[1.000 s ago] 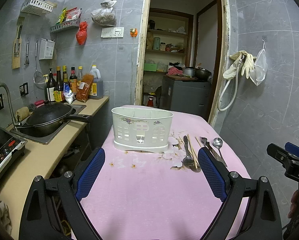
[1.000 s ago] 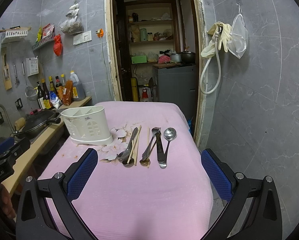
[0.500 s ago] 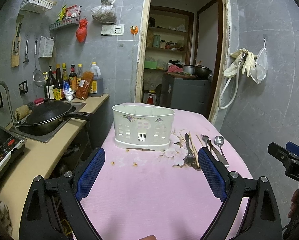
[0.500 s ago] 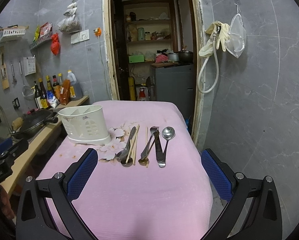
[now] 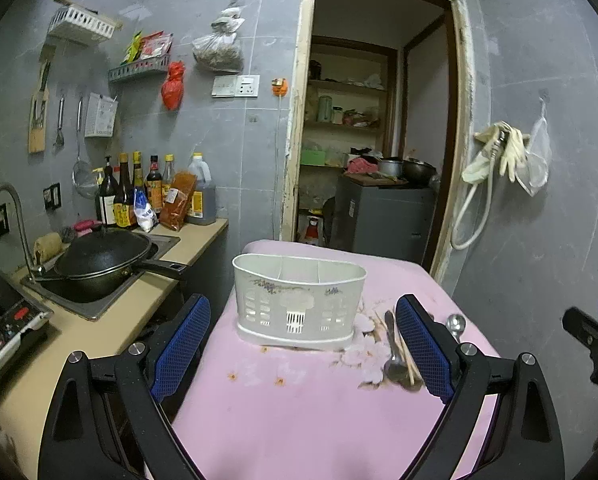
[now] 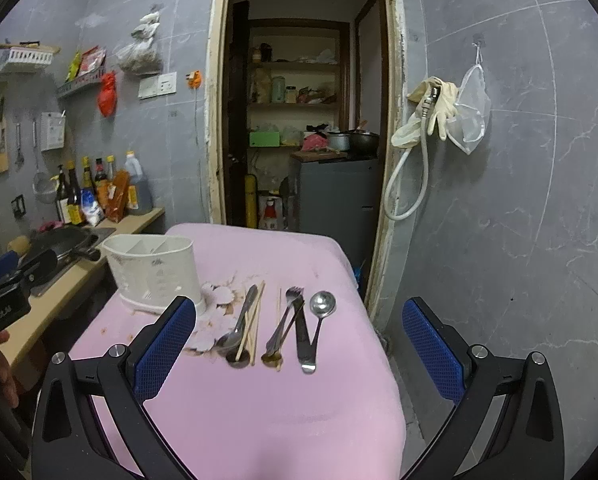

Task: Organize utensils
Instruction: 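Lower the left tool onto the ornate silver spoon and close it while the right tool approaches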

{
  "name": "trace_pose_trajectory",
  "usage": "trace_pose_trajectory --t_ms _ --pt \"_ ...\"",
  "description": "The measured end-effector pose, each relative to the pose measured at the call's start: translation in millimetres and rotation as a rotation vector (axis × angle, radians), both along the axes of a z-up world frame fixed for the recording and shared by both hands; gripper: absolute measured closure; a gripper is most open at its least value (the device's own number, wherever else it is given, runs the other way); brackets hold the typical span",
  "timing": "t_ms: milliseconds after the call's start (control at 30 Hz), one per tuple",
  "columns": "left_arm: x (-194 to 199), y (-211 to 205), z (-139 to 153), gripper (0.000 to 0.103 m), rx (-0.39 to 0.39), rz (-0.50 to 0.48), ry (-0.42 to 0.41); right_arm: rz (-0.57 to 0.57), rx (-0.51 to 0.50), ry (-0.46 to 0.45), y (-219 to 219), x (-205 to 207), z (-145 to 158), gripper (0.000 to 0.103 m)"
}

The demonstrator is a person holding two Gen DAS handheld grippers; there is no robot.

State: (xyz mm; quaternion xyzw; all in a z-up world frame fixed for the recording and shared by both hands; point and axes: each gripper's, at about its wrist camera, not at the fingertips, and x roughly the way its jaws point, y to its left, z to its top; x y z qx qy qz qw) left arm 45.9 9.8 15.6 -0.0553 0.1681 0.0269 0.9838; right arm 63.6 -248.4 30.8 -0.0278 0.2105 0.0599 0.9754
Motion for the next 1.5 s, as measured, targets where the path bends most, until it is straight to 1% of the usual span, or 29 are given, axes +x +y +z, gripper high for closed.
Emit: trace_pose_trajectory --t_ms 133,233,300,367,467,600,633,700,833,1033,1067,1100,1133,1167,1233,1267,1300,1333,1367,1400,1433,1500 --pt "16 -6 -2 0.012 -0.008 -0.015 0.016 -0.001 0.003 0.018 -5 16 -2 0.0" --pt "26 -15 -4 0.012 0.025 -0.006 0.008 0.001 0.01 0.014 -10 27 -4 0.0" --pt "42 -23 -8 0.012 0.033 -0.029 0.045 -0.015 0.0 -0.003 -15 38 -5 0.0" --pt "57 -31 -16 0.012 0.035 -0.032 0.079 -0.011 -0.005 -0.007 -20 50 -8 0.0" --pt "80 -43 -29 0.012 0.04 -0.032 0.128 0.009 -0.015 0.016 -28 75 -20 0.0" --pt "108 -62 -50 0.012 0.044 -0.052 0.202 0.017 -0.023 0.083 -42 112 -39 0.0" --pt "119 -69 -57 0.012 0.049 -0.065 0.235 0.016 -0.022 0.11 -45 121 -45 0.0" --pt "134 -77 -68 0.012 0.038 -0.089 0.271 0.014 -0.012 0.167 -52 139 -58 0.0" --pt "158 -86 -86 0.012 0.041 -0.097 0.305 -0.004 -0.007 0.257 -59 171 -82 0.0" --pt "197 -99 -117 0.013 0.068 -0.153 0.411 0.012 0.043 0.364 -66 204 -113 0.0" --pt "203 -100 -124 0.013 0.074 -0.156 0.432 0.02 0.055 0.381 -67 209 -117 0.001" --pt "208 -101 -129 0.016 0.078 -0.159 0.449 0.029 0.064 0.398 -67 213 -122 0.005" --pt "212 -102 -134 0.022 0.078 -0.166 0.462 0.036 0.065 0.408 -66 216 -125 0.006" --pt "219 -104 -141 0.026 0.082 -0.18 0.488 0.044 0.064 0.422 -65 218 -129 0.009" --pt "227 -106 -149 0.041 0.091 -0.19 0.518 0.064 0.071 0.447 -64 223 -136 0.014" --pt "233 -108 -156 0.045 0.091 -0.198 0.541 0.071 0.075 0.457 -64 225 -139 0.018" --pt "237 -110 -161 0.052 0.091 -0.204 0.561 0.077 0.077 0.466 -63 227 -141 0.021" --pt "240 -110 -165 0.057 0.091 -0.207 0.576 0.081 0.079 0.474 -63 230 -144 0.022" --pt "245 -110 -171 0.06 0.092 -0.209 0.595 0.084 0.082 0.481 -63 232 -145 0.025" --pt "249 -109 -174 0.065 0.09 -0.211 0.606 0.09 0.09 0.489 -62 234 -147 0.028" --pt "252 -108 -177 0.07 0.085 -0.212 0.617 0.094 0.095 0.492 -61 237 -148 0.029" --pt "259 -105 -183 0.072 0.067 -0.212 0.646 0.104 0.098 0.495 -58 239 -150 0.031"
